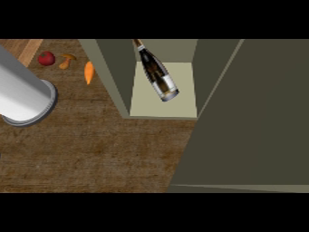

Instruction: Pick up the wine, place it into the cabinet and close the cabinet

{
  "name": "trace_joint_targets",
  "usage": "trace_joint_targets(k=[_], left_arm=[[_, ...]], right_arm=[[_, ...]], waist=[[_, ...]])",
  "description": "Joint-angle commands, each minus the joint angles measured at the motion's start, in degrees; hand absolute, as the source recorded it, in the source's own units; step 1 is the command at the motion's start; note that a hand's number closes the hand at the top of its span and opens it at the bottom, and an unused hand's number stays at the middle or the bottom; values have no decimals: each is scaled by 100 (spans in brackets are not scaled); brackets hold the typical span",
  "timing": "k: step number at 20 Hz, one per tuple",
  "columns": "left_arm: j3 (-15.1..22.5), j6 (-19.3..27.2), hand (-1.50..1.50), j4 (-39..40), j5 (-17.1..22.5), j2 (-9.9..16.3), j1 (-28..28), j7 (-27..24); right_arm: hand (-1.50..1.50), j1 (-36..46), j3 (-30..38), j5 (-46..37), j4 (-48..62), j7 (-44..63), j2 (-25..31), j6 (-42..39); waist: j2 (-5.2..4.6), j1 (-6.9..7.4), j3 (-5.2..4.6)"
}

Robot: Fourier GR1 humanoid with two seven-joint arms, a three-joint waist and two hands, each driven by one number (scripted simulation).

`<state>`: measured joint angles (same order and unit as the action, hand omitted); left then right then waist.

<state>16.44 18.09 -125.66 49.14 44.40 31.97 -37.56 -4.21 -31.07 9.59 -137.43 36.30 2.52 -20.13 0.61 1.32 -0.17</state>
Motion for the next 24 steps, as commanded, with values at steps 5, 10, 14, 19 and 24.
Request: trace_joint_targets(k=[5, 10, 14, 19, 24], left_arm=[[-1490, -1151, -150, -42, 734, 490, 833, 4], [-1959, -1920, -150, 167, 970, 531, 1150, 63], [-2193, -2103, -150, -89, 917, 379, 1514, 147], [-2493, -2136, -150, 132, 1203, 255, 1185, 436], [-2640, -2328, -150, -169, 1092, 188, 1425, 765]], right_arm=[[150, 1407, -1224, -1591, 454, 132, -246, 1141], [150, 2931, -989, -1380, 1235, 595, -250, 2154], [150, 3799, -938, -1416, 2142, 308, -251, 2889], [150, 5042, -191, -791, 3410, 78, -252, 3080], [150, 5500, 264, -884, 4545, -581, -252, 3027]], waist=[[-17, 35, 8], [-41, 80, 5], [-38, 101, 12], [-72, 51, 13], [-73, 68, 17]])
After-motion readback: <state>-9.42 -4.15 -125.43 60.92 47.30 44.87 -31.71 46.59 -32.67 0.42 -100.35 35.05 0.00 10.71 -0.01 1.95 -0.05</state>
